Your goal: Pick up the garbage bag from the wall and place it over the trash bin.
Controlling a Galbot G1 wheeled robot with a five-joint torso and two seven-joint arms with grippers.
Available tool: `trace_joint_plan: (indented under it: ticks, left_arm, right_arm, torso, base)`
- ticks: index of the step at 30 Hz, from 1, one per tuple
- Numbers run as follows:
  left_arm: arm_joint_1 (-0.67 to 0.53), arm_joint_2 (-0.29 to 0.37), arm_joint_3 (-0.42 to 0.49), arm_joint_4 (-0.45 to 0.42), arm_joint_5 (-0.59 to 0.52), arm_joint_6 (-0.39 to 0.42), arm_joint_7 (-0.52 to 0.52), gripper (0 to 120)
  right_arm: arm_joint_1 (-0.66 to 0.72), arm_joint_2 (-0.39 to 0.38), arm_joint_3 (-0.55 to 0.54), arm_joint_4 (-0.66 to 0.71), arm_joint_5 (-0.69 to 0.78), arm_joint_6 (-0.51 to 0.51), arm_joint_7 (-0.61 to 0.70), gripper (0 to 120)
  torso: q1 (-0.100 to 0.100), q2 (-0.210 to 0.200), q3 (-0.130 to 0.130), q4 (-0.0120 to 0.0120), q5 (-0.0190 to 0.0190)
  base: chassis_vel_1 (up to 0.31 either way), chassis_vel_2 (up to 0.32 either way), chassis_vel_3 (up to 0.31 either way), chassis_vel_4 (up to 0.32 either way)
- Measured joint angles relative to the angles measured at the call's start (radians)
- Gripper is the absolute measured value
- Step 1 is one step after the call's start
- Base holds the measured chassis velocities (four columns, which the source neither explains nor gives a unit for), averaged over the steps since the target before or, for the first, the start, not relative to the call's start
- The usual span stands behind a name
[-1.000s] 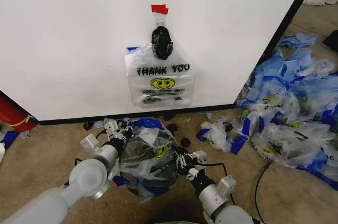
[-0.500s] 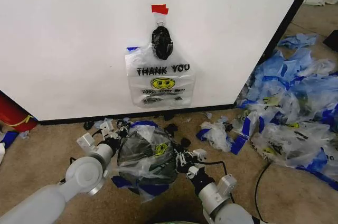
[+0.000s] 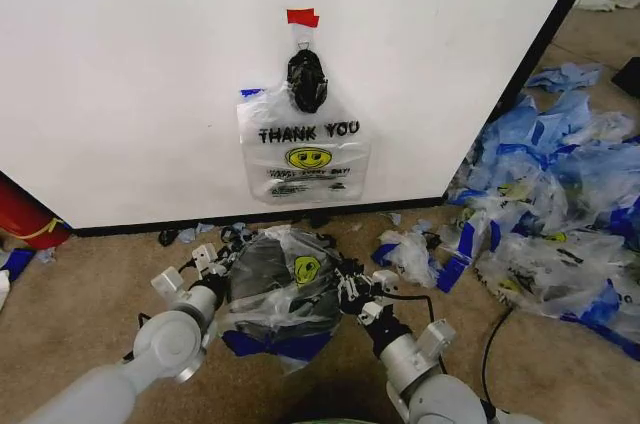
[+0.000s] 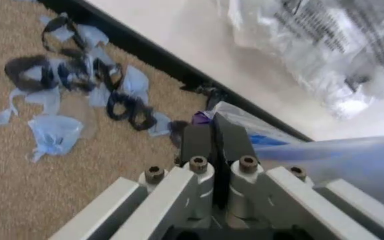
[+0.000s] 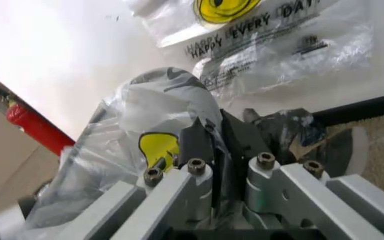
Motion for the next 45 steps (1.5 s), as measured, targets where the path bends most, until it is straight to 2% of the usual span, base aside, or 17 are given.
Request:
trace_joint_plan:
  ticks: [6, 9, 13, 14, 16, 18, 22, 23, 28, 31, 34, 39, 42, 45]
  left_arm:
    - [-0.016, 0.002, -0.002, -0.017, 0.013, -0.004, -0.010, 0]
    - [-0.033, 0.021, -0.005, -0.033, 0.012, -0.004, -0.015, 5]
    - [-0.042, 0.053, -0.013, -0.063, 0.006, -0.004, -0.024, 18]
    - [-0.038, 0.062, -0.020, -0.073, 0.003, -0.004, -0.026, 26]
    - [-0.014, 0.086, -0.045, -0.102, -0.004, 0.000, -0.030, 34]
    - [-0.003, 0.095, -0.054, -0.111, -0.005, 0.001, -0.030, 38]
    - [0.041, 0.146, -0.093, -0.140, 0.001, 0.001, -0.030, 56]
    - [0.041, 0.146, -0.093, -0.140, 0.001, 0.001, -0.030, 56]
    - [0.067, 0.162, -0.115, -0.146, 0.012, -0.002, -0.031, 78]
    - [0.073, 0.162, -0.113, -0.147, 0.018, -0.002, -0.032, 85]
    - [0.078, 0.153, -0.112, -0.145, 0.037, -0.003, -0.035, 97]
    - [0.093, 0.167, -0.136, -0.177, 0.072, -0.008, -0.041, 100]
    - [0.102, 0.186, -0.152, -0.231, 0.113, -0.009, -0.040, 100]
    - [0.129, 0.197, -0.174, -0.314, 0.129, 0.008, -0.087, 100]
  right_arm:
    - [-0.007, -0.004, 0.015, -0.002, -0.002, 0.003, -0.002, 0]
    - [-0.008, 0.000, 0.017, -0.012, -0.004, 0.003, -0.003, 0]
    - [-0.005, 0.007, 0.018, -0.029, -0.011, 0.005, -0.003, 0]
    - [-0.003, 0.010, 0.018, -0.036, -0.014, 0.005, -0.003, 0]
    - [0.001, 0.015, 0.018, -0.051, -0.017, 0.007, -0.004, 0]
    - [0.002, 0.015, 0.018, -0.054, -0.018, 0.007, -0.004, 0]
    - [0.005, 0.023, 0.017, -0.064, -0.019, 0.008, -0.006, 0]
    - [0.005, 0.023, 0.017, -0.064, -0.019, 0.008, -0.006, 0]
    - [-0.001, 0.026, 0.031, -0.059, -0.020, 0.009, -0.007, 0]
    - [-0.005, 0.025, 0.035, -0.052, -0.019, 0.009, -0.007, 0]
    - [-0.011, 0.022, 0.049, -0.041, -0.017, 0.010, -0.007, 0]
    - [-0.014, 0.014, 0.069, -0.048, -0.015, 0.018, -0.007, 0]
    - [-0.019, 0.018, 0.098, -0.060, -0.015, 0.022, -0.007, 0]
    - [-0.014, 0.025, 0.117, -0.079, -0.015, 0.027, -0.008, 0]
  torso:
    - [0.000, 0.000, 0.000, 0.0000, -0.0003]
    - [0.000, 0.000, 0.000, -0.0001, 0.0006]
    - [0.000, 0.000, 0.000, -0.0001, 0.0000]
    - [0.000, 0.000, 0.000, -0.0001, 0.0000]
    - [0.000, 0.000, 0.000, 0.0003, 0.0002]
    - [0.000, 0.000, 0.000, 0.0002, -0.0003]
    - [0.000, 0.000, 0.000, 0.0001, 0.0001]
    - [0.000, 0.000, 0.000, 0.0001, 0.0001]
    - [0.000, 0.000, 0.000, 0.0001, 0.0000]
    - [0.000, 0.000, 0.000, 0.0001, 0.0000]
    - [0.000, 0.000, 0.000, 0.0001, -0.0003]
    - [0.000, 0.000, 0.000, 0.0000, 0.0003]
    - [0.000, 0.000, 0.000, -0.0001, 0.0000]
    - [0.000, 0.000, 0.000, 0.0000, 0.0003]
  base:
    - [0.000, 0.000, 0.000, 0.000]
    - [0.000, 0.000, 0.000, 0.000]
    - [0.000, 0.000, 0.000, 0.000]
    - [0.000, 0.000, 0.000, 0.000]
    - [0.000, 0.000, 0.000, 0.000]
    - [0.000, 0.000, 0.000, 0.000]
    - [0.000, 0.000, 0.000, 0.000]
    - [0.000, 0.000, 0.000, 0.000]
    - [0.000, 0.000, 0.000, 0.000]
    - [0.000, 0.000, 0.000, 0.000]
    - [0.000, 0.000, 0.000, 0.000]
    - [0.000, 0.000, 0.000, 0.000]
    - [0.000, 0.000, 0.000, 0.000]
    - [0.000, 0.000, 0.000, 0.000]
